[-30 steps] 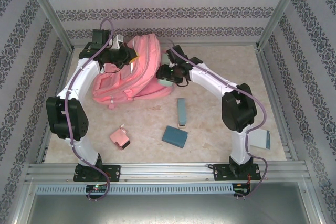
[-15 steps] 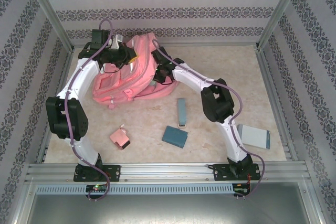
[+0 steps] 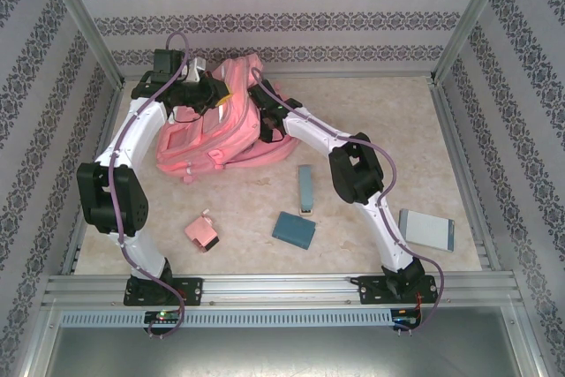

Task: Pack books, pencil case, and school supplies into a backpack

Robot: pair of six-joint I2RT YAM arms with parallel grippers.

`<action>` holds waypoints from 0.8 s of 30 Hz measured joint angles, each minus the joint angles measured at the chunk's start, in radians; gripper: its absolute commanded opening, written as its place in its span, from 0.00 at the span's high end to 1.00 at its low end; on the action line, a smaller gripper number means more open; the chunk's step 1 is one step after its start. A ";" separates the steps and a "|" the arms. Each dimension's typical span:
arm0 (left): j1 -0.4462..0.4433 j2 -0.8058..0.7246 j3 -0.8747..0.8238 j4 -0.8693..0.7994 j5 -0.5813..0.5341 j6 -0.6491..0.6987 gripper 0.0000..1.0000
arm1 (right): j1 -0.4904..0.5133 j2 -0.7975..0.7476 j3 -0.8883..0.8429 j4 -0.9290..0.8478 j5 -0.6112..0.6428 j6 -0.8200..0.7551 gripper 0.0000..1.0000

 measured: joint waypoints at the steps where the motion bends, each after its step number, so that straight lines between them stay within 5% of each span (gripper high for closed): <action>1: 0.000 0.000 0.000 -0.001 0.000 0.003 1.00 | -0.001 -0.006 -0.013 0.005 0.000 0.000 0.02; 15: 0.000 0.002 0.000 -0.025 0.000 0.064 1.00 | -0.077 -0.296 -0.284 0.026 0.002 -0.044 0.02; 24: -0.002 0.010 -0.033 -0.040 0.004 0.124 0.99 | -0.177 -0.621 -0.689 0.016 0.120 -0.065 0.02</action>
